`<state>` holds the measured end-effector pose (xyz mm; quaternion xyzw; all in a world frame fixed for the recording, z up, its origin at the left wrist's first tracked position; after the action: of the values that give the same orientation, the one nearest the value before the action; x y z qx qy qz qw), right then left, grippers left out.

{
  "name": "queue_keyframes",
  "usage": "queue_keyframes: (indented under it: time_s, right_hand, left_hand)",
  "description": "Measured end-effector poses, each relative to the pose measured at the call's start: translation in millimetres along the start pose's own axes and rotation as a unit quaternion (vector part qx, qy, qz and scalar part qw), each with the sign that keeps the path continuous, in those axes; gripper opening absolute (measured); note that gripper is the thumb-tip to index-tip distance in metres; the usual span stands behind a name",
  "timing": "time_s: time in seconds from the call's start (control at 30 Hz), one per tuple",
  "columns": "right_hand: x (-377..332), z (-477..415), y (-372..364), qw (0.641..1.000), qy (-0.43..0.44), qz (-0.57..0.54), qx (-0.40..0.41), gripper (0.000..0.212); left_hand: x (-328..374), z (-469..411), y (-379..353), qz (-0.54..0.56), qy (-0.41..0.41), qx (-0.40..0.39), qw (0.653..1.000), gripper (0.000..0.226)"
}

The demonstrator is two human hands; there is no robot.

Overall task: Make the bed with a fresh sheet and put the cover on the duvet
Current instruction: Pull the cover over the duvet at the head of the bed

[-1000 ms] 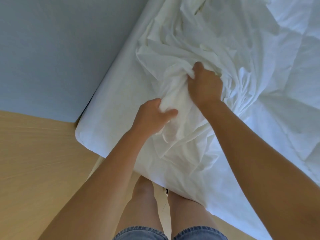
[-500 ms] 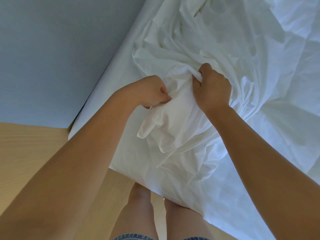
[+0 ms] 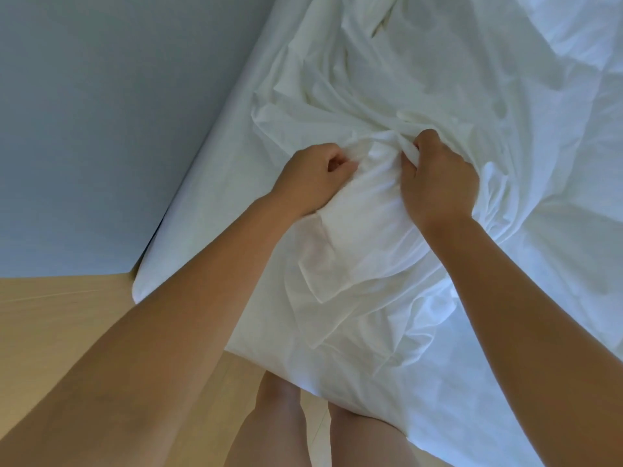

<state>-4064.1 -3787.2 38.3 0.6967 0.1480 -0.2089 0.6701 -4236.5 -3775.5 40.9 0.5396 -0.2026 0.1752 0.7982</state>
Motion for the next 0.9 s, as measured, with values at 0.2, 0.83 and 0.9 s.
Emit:
queue_keyframes:
  time_s: [0.2,0.83,0.9]
  right_hand:
    - [-2.5,5.0,-0.5,1.0,0.011,-0.016,-0.001,0.024]
    - [12.5,82.7,-11.8,0.962,-0.2,-0.174,0.07,0.013]
    - [10.4,89.4,-14.6,0.973,-0.168,-0.153,0.039,0.018]
  left_hand:
    - [-18.2,54.5,17.7,0.018,0.158,-0.034,0.987,0.046]
    - [10.4,64.3,-0.8,-0.061,0.142,-0.2,0.968,0.054]
    - [15.0,59.9,-1.6,-0.071,0.159,-0.165,0.971,0.053]
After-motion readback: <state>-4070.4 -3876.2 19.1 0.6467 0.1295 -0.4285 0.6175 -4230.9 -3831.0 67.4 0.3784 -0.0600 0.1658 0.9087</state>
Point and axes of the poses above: each hand's wrist, its own z-axis away from the middle knuckle, its own y-axis out of the back of the hand, x = y × z, the point moved 1 cm from there along -z, towards the middle knuckle, and after that the axes turned 13 degrees about -z, right-handed, at the moved point
